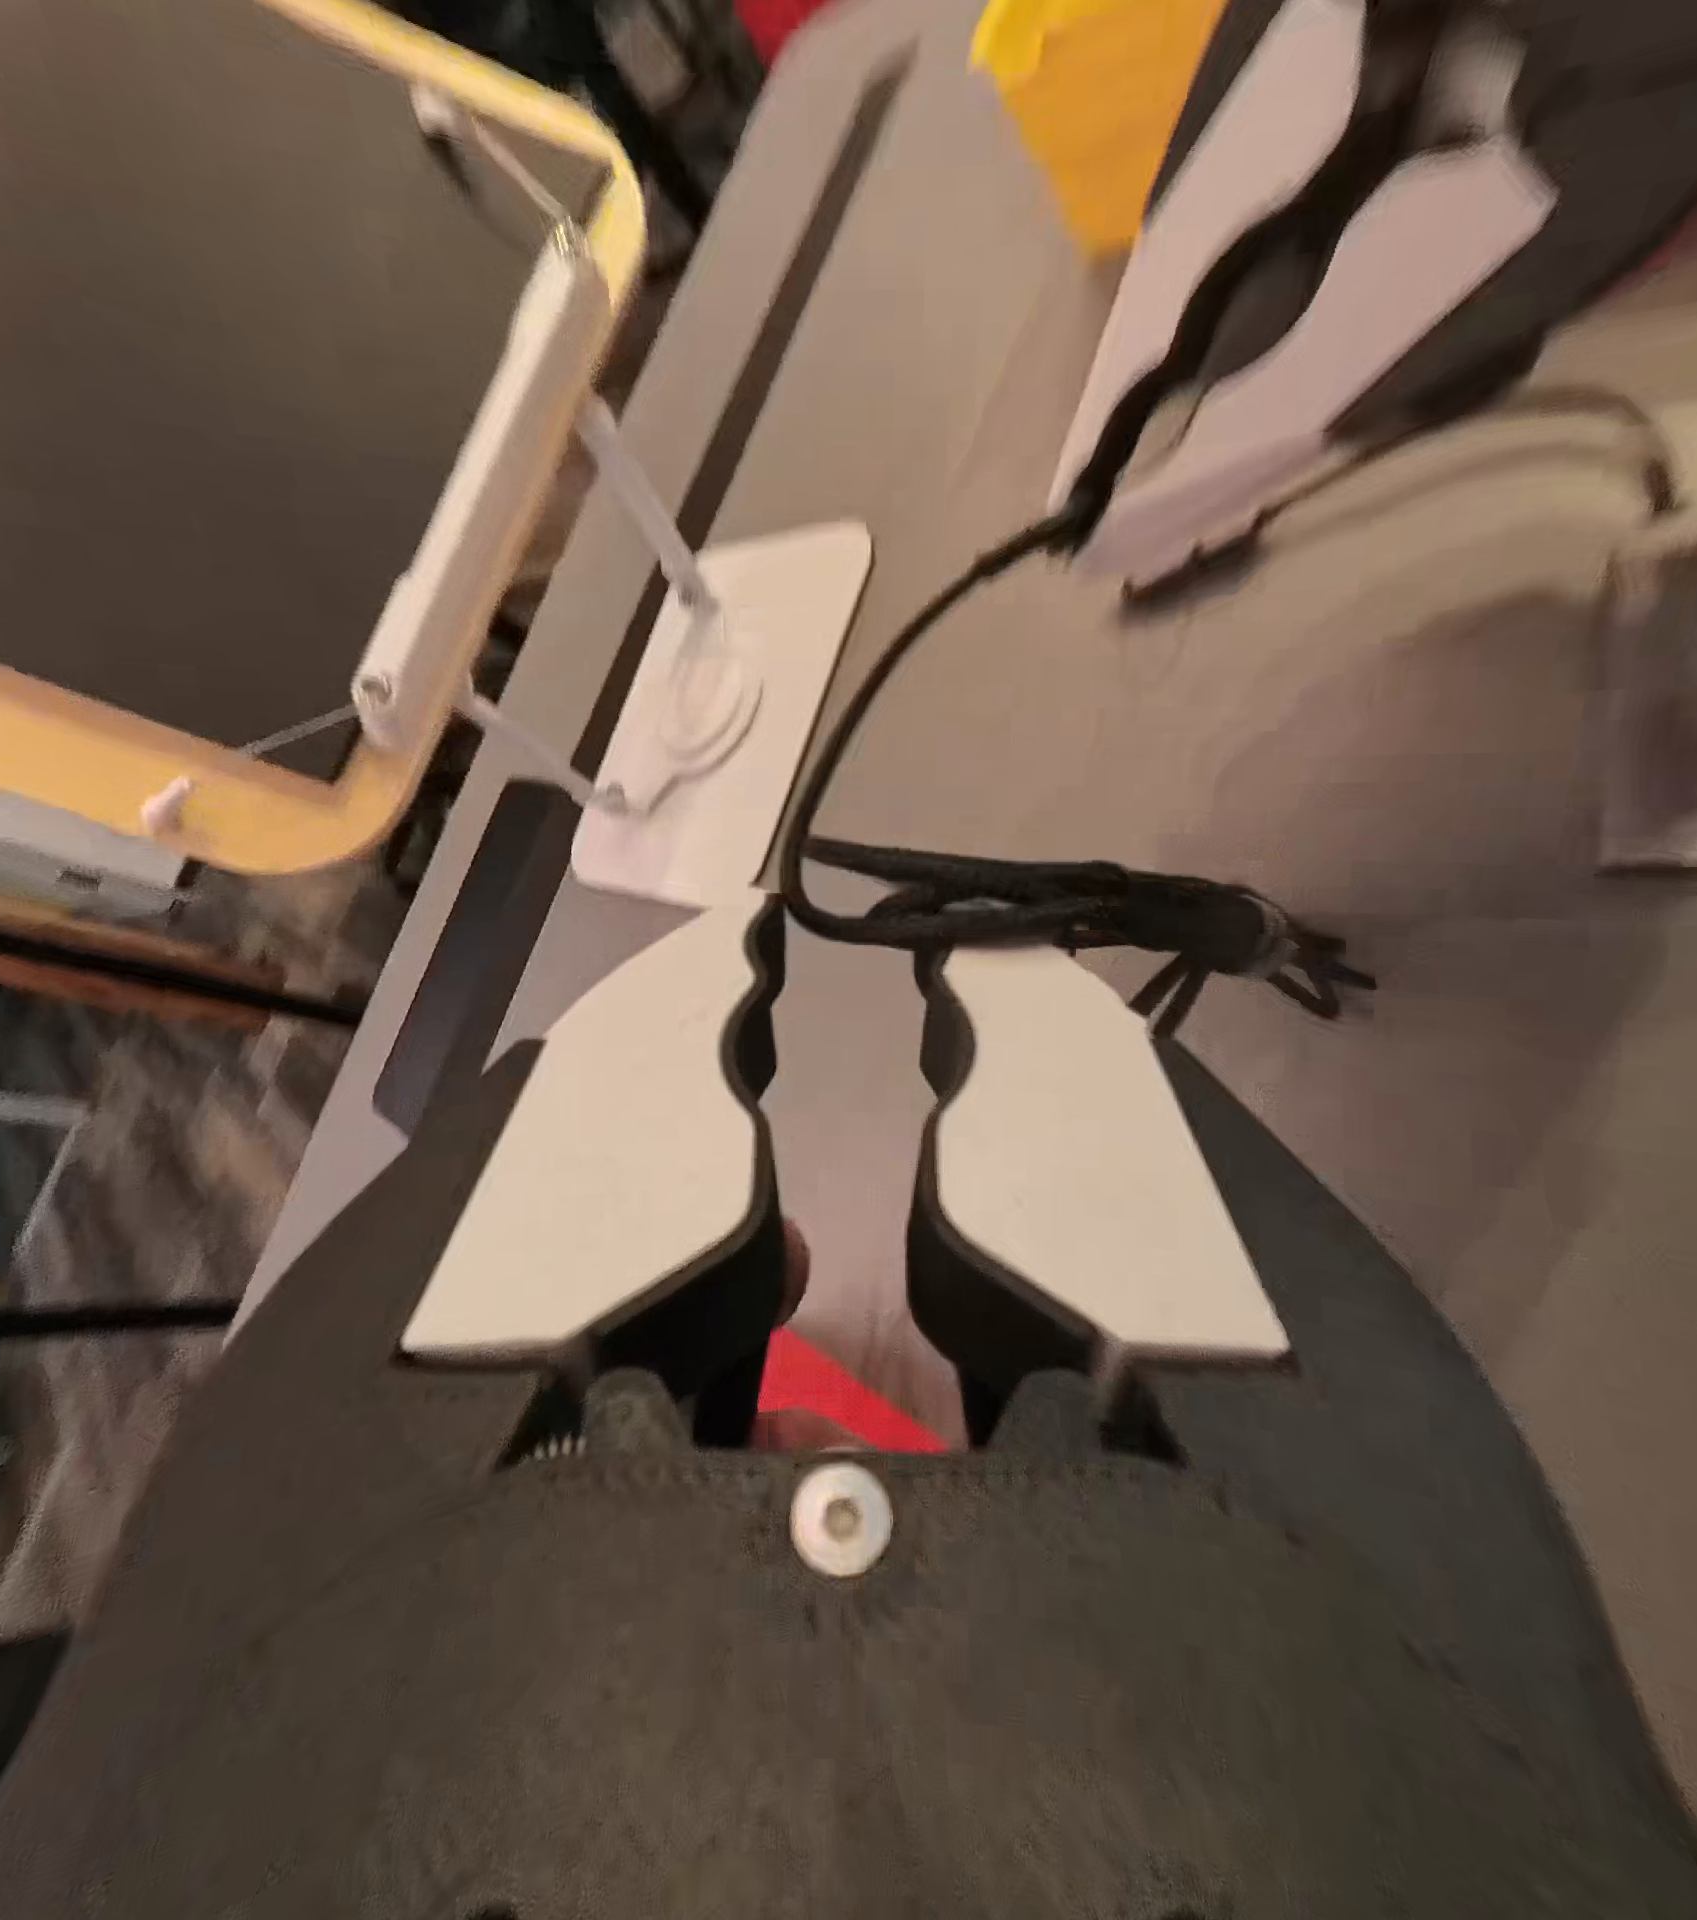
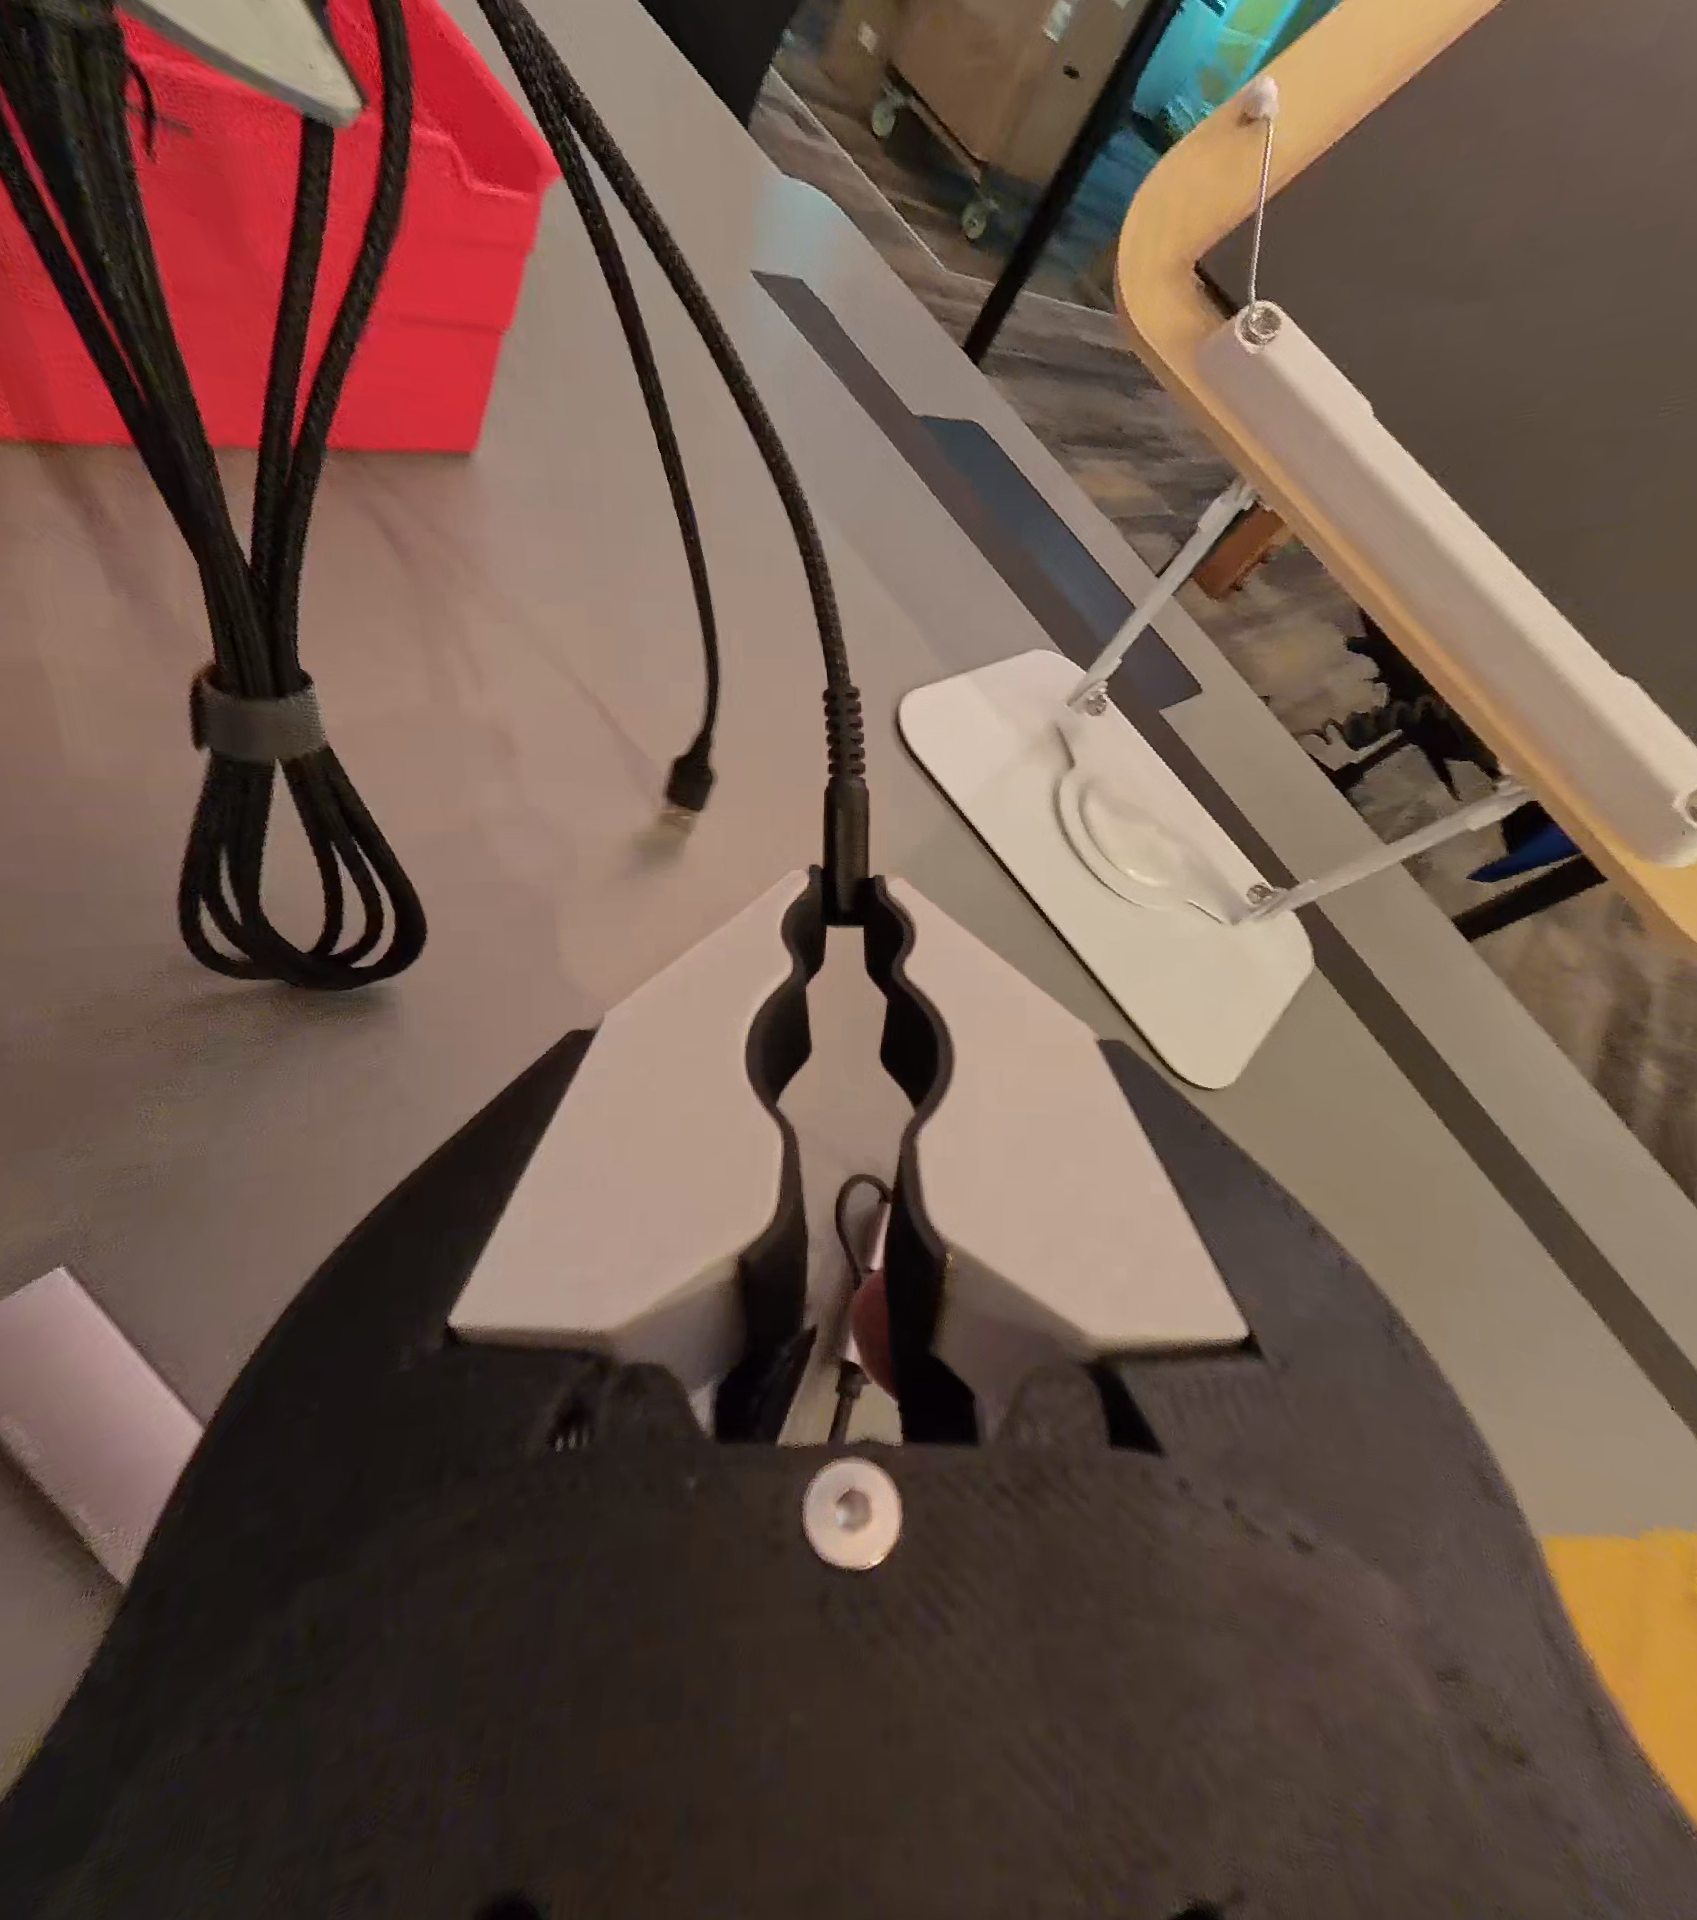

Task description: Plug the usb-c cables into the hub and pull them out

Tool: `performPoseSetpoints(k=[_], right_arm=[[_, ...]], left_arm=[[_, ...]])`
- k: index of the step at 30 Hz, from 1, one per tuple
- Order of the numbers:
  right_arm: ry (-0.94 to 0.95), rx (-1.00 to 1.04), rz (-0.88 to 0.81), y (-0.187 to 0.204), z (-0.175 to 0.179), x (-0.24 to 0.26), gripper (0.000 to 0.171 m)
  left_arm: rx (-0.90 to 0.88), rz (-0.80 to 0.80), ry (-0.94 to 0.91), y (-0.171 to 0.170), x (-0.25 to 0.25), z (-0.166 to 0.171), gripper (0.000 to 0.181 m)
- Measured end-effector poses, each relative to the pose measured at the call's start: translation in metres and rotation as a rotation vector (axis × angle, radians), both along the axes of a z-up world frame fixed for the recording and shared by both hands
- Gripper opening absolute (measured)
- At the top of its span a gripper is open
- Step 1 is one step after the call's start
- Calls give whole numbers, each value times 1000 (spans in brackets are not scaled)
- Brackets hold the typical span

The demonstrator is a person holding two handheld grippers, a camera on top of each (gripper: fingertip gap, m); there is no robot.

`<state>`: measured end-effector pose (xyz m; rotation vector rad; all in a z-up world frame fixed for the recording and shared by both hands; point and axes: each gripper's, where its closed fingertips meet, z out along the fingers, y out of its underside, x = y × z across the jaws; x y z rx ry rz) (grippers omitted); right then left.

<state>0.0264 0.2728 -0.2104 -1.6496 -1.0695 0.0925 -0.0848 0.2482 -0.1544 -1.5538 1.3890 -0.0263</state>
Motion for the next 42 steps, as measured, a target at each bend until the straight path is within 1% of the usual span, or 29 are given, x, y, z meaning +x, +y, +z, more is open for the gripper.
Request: performPoseSetpoints(k=[2, 4, 5, 7, 9, 11, 13, 14, 16, 18, 20, 21, 22, 24, 26, 31, 33, 36, 39, 41, 42], right_arm=[[-12, 11, -23, 2, -1, 2, 4], [-7, 7, -36, 2, -1, 3, 4], [-12, 13, -42, 2, 0, 3, 4], [-14, 19, -45, 1, 0, 2, 4], [-8, 17, -44, 0, 1, 1, 4], [-1, 12, -39, -1, 1, 0, 4], [11, 2, -37, -1, 1, 1, 4], [12, 1, -35, -2, 1, 1, 4], [20, 2, -31, -3, 2, 0, 4], [29, -3, -28, -4, 2, -2, 4], [44, -3, -28, -4, 3, -2, 4], [42, -3, -30, -4, 3, -2, 4], [35, 1, -32, -4, 2, -1, 4], [33, 1, -29, -5, 3, -2, 4], [36, -4, -28, -4, 3, -4, 4], [49, -3, -71, 7, 7, 7, 4], [40, 3, -86, 8, 8, 12, 4], [47, -4, -91, 7, 6, 12, 4], [53, 5, -88, 5, 6, 7, 4], [17, 43, -84, 2, 8, 2, 4], [3, 61, -77, -1, 9, -1, 4]], left_arm=[[2, 75, 116, 11, -15, -11, 20], [-6, 149, 211, 20, -33, -19, 20], [-7, 191, 228, 25, -40, -19, 23], [20, 265, 225, 30, -50, -13, 23], [7, 280, 224, 28, -55, -12, 24], [-77, 253, 223, 19, -57, -18, 27], [-164, 199, 265, 8, -61, -29, 41], [-178, 176, 299, 5, -64, -33, 47], [-207, 145, 373, -1, -71, -42, 49], [-254, 107, 405, -7, -75, -49, 53], [-350, 74, 372, -16, -74, -54, 55], [-378, 87, 351, -16, -73, -54, 55], [-378, 90, 333, -15, -70, -52, 54], [-386, 37, 315, -23, -60, -50, 56], [-434, -29, 323, -35, -49, -53, 65], [-425, -72, 450, -37, -51, -63, 73], [-425, -73, 420, -37, -49, -60, 74], [-417, -73, 273, -40, -33, -44, 71], [-338, -13, 84, -37, -1, -25, 59], [-307, -21, 16, -48, 21, -21, 51], [-320, -41, -16, -57, 32, -22, 50]])
